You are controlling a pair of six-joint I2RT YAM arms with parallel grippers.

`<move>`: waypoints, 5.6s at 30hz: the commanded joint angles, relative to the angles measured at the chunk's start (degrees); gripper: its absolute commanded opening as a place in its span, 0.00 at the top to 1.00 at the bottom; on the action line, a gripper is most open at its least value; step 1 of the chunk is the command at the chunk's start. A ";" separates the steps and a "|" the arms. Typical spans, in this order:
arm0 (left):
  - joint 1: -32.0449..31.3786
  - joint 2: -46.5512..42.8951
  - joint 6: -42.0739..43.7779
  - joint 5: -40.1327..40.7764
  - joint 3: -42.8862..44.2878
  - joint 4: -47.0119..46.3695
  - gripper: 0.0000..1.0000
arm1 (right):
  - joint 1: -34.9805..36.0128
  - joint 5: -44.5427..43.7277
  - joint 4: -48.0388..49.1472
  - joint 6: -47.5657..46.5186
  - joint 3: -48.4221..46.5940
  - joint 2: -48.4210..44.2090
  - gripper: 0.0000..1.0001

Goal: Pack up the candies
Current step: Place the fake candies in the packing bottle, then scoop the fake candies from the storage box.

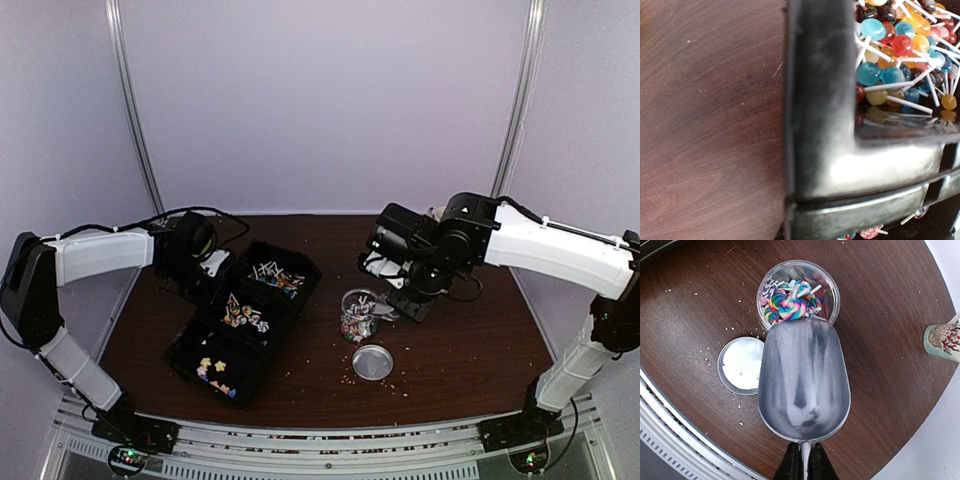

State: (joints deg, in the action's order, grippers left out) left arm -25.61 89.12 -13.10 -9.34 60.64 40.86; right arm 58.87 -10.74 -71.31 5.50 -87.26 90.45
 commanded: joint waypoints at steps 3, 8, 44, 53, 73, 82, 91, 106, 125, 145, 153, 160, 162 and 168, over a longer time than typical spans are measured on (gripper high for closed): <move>-0.20 -3.48 -0.43 -4.26 3.18 -3.33 1.00 | -0.30 -2.43 -2.71 -1.35 -4.48 1.44 1.00; -0.19 -3.47 -0.43 -4.21 3.17 -3.26 1.00 | -0.40 -2.52 -3.55 -1.79 -6.18 2.16 1.00; -3.76 2.17 3.45 -6.24 4.58 0.40 1.00 | 0.01 -0.33 8.04 -11.46 -12.02 2.36 1.00; -2.63 1.21 -4.01 -28.23 -1.00 -10.37 1.00 | 0.11 2.18 12.12 -11.07 -11.02 -1.49 1.00; -2.64 4.48 -3.44 -23.92 -1.72 -6.79 1.00 | 0.23 2.74 6.79 -12.39 -14.28 1.86 1.00; -4.04 4.76 0.88 -11.26 0.59 -1.79 1.00 | 1.40 -0.77 2.77 -13.50 -16.92 8.37 1.00; -5.61 4.12 1.34 -4.98 0.85 -1.37 1.00 | 3.03 -2.06 2.34 -13.24 -21.17 16.03 1.00; -6.72 1.71 1.58 2.40 1.68 0.01 1.00 | 4.67 -3.50 -2.72 -13.77 -29.46 27.64 1.00; -9.48 -0.78 3.02 9.28 2.26 -0.08 1.00 | 4.51 -1.85 -5.03 -18.11 -40.75 39.61 1.00; -9.91 -0.26 4.04 -0.57 3.87 -1.32 1.00 | 1.68 13.79 24.07 -17.49 -23.60 38.67 1.00; -9.90 -0.45 4.31 0.49 3.19 -1.78 1.00 | 1.70 17.60 31.47 -17.86 -19.52 40.48 1.00; -9.87 -1.13 4.22 0.67 2.94 -1.89 1.00 | 1.69 18.70 40.87 -16.39 -13.92 38.87 1.00; -9.73 -1.29 4.18 -0.45 2.81 -2.17 1.00 | 1.70 18.42 44.26 -16.30 -10.88 37.18 1.00; -8.45 -1.82 3.70 -3.05 2.35 -3.15 1.00 | 1.37 16.60 57.04 -14.65 0.15 31.02 1.00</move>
State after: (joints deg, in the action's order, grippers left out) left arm -33.32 91.37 -12.60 -3.68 60.99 47.99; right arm 59.70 2.17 -20.40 -9.82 -93.65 122.08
